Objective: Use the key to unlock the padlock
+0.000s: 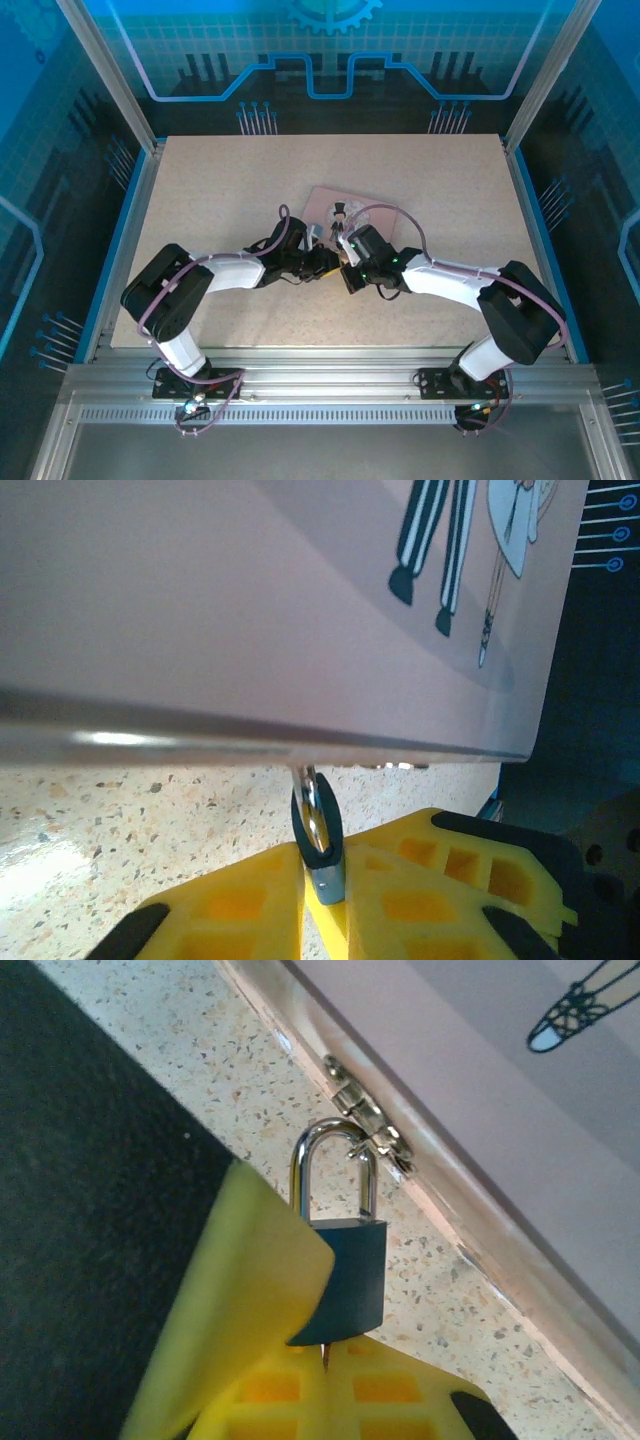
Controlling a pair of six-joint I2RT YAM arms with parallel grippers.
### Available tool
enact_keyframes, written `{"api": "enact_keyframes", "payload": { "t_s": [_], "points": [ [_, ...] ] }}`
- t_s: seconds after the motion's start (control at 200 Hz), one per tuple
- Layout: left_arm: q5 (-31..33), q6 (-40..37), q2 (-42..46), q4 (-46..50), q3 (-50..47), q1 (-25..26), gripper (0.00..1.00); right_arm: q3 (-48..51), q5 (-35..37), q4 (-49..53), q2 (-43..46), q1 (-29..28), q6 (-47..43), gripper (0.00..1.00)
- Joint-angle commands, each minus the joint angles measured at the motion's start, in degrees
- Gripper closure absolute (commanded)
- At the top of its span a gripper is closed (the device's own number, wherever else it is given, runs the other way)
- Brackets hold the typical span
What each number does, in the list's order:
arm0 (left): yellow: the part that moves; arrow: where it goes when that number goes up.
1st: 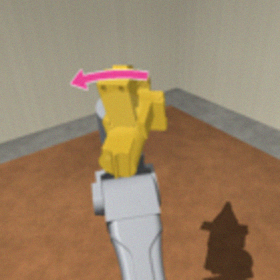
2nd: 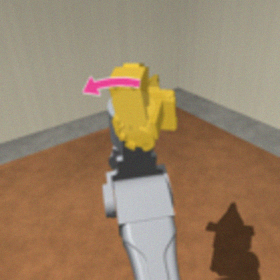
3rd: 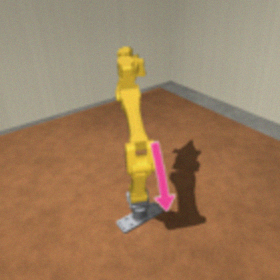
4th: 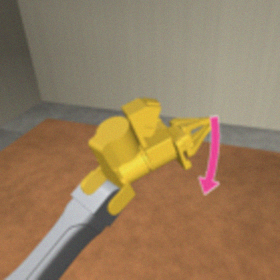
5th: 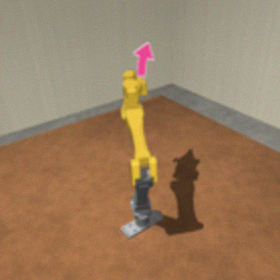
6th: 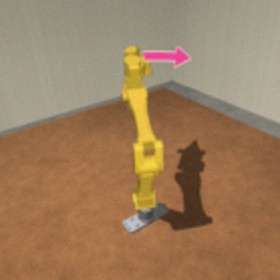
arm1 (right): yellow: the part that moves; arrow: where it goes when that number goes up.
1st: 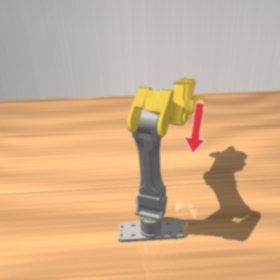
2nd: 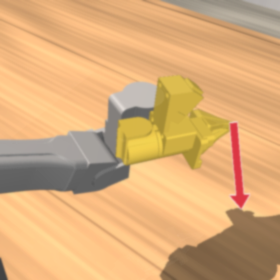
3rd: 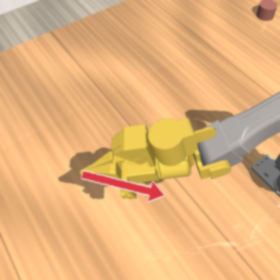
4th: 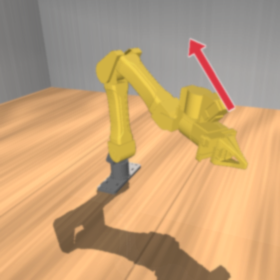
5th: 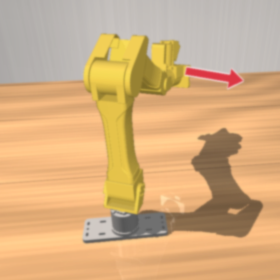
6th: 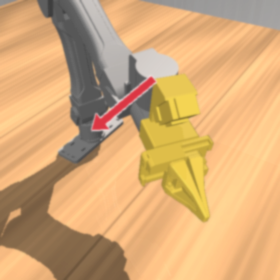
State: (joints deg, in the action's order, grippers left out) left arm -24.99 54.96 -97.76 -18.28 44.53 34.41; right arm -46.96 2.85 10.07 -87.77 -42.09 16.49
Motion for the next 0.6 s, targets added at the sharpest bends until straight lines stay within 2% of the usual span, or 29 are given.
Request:
{"api": "enact_keyframes", "payload": {
  "t_s": [0.0, 0.145, 0.23, 0.395, 0.595],
  "points": [
    [-0.09, 0.26, -2.48, 1.23, 1.84, 0.37, 0.9, 0.16, -2.59, -2.24, 0.82, -1.28, 0.34, 1.0],
    [-0.49, 0.33, -3.33, 0.97, 2.05, 0.2, 1.0, 0.82, -2.92, -2.46, 1.66, -1.36, 0.25, 1.0],
    [-0.59, 0.45, -3.45, 0.93, 2.1, -0.04, 1.0, 1.66, -2.91, -2.33, 3.02, -0.76, 1.17, 0.82],
    [-1.27, 0.46, -3.48, 1.14, 2.41, -0.41, 1.0, 3.86, -3.47, -2.03, 7.39, 1.85, 3.1, 0.64],
    [-1.88, 0.47, -3.23, 1.25, 3.01, -0.72, 1.0, 4.67, -2.68, -0.85, 9.34, 2.7, 3.19, 0.53]
  ]
}}
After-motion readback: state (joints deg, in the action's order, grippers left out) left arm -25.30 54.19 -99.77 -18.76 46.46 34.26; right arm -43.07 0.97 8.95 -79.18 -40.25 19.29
